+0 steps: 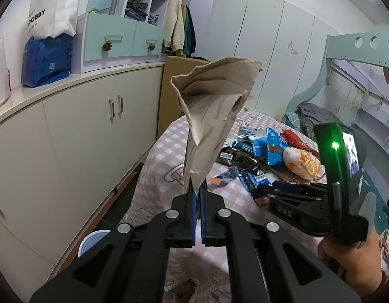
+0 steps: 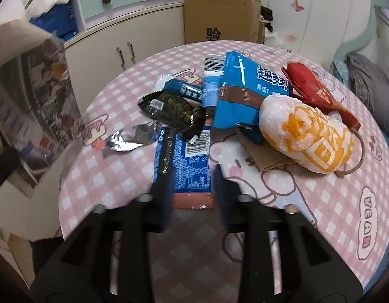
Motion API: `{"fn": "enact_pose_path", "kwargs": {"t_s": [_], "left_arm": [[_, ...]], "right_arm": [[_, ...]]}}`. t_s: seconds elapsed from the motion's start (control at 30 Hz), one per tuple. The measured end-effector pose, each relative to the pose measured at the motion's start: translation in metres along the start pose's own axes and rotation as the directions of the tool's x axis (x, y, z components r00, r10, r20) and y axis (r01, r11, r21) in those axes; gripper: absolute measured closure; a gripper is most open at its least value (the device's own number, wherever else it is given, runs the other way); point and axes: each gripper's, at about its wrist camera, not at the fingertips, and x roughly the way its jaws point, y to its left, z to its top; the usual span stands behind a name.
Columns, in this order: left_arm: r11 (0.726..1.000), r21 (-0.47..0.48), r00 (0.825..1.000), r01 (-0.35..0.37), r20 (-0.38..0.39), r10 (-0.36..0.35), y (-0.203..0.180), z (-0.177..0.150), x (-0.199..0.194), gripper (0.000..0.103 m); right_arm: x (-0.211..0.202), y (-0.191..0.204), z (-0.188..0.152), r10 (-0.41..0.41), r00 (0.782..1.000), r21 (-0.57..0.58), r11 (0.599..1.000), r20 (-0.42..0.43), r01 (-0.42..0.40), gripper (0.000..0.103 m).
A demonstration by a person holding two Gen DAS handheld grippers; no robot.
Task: Collect trash
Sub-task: 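Grasp the blue snack wrapper with the right gripper while the left holds the newspaper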
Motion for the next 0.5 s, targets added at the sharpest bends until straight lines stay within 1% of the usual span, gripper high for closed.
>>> {"fn": "enact_pose_path", "kwargs": {"t_s": [0.03, 0.07, 0.1, 0.13, 0.33, 0.5], "left_arm": [[1.0, -0.008, 1.0, 0.002, -0.002, -0.002, 0.002, -0.001, -0.001, 0.1], [1.0, -0.018, 1.0, 0.006, -0.006, -0.006, 0.005, -0.002, -0.001, 0.1], [1.0, -0.023, 1.0, 0.009, -0.01, -0.01, 0.007, -0.004, -0.002, 0.1], [1.0, -0.025, 1.0, 0.01, -0.011, -0.01, 0.009, -0.005, -0.004, 0.1], [1.0, -0.025, 1.0, 0.006, -0.017, -0.007, 0.015, -0.014, -0.013, 0.1], [0.999, -0.05, 1.0, -0.001, -0.02, 0.0, 0.023, -0.022, -0.021, 0.1]], "right_arm": [[-0.001, 0.0, -0.002, 0.0, 1.0, 0.0, 1.0, 0.002, 0.0, 0.089], [-0.004, -0.002, -0.005, 0.011, 1.0, 0.012, 1.0, 0.005, -0.011, 0.096], [-0.007, -0.004, -0.009, 0.03, 1.0, 0.023, 0.999, 0.008, -0.03, 0.098], [-0.011, -0.006, -0.013, 0.048, 0.999, 0.033, 0.998, 0.014, -0.048, 0.098], [-0.044, -0.009, -0.036, 0.056, 0.995, 0.065, 0.996, 0.084, -0.061, 0.1], [-0.072, 0.002, -0.036, 0.078, 0.986, 0.058, 0.994, 0.148, -0.088, 0.1]]}}
